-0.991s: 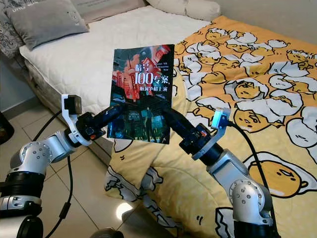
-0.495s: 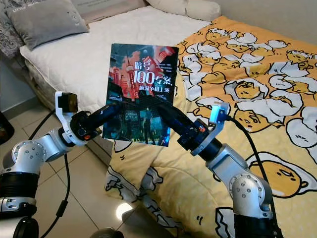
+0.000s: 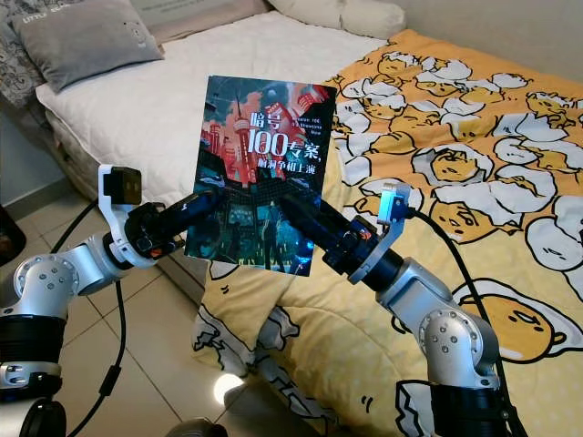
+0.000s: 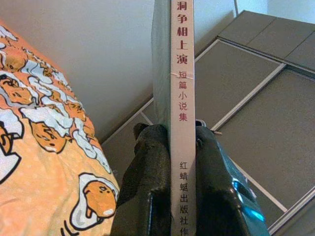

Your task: Clean up the room

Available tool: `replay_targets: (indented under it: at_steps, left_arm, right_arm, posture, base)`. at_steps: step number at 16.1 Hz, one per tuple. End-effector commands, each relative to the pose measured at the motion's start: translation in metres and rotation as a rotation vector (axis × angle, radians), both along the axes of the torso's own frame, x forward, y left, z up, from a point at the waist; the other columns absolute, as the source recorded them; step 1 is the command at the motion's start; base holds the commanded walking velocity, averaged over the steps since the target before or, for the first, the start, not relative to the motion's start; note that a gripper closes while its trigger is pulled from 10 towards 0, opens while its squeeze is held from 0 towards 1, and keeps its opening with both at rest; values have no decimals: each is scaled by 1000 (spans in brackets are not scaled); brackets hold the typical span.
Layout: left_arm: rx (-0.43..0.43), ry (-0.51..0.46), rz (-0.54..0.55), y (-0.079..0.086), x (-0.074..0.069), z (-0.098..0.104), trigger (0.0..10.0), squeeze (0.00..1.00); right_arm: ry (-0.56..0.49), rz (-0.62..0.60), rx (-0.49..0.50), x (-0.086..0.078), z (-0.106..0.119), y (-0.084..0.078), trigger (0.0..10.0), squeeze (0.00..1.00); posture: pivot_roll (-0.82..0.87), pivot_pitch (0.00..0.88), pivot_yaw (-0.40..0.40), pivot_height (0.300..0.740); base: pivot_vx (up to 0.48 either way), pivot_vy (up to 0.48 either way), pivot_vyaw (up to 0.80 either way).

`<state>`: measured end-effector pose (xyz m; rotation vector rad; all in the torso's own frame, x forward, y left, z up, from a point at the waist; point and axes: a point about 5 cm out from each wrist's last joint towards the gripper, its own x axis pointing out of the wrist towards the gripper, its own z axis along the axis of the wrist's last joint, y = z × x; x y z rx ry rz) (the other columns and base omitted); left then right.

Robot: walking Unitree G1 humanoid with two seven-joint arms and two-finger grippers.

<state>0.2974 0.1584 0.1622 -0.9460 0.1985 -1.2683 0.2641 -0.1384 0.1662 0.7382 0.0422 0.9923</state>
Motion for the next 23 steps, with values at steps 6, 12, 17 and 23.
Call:
replay_targets:
  at_steps: [6,12,17,23]
  left_arm:
    - [15,-12,67,7,6,1,0,0]
    - [24,-9,81,7,9,-1,0,0]
    - [47,-6,93,7,10,-3,1490,0]
    - [97,-17,157,7,15,-5,10000,1000]
  right_arm:
    - [-15,24,10,0,3,2,0,0]
    - [-29,46,6,-1,4,6,0,0]
    - [-35,44,-4,-2,3,7,0,0]
    - [15,-36,-37,0,-5,3,0,0]
  posture:
    - [-25,0,43,740]
    - [-23,0,44,740]
    - [-24,0,46,740]
    - [-25,0,47,740]
  base:
    - [0,0,0]
    - [0,0,0]
    - [0,0,0]
    - [0,0,0]
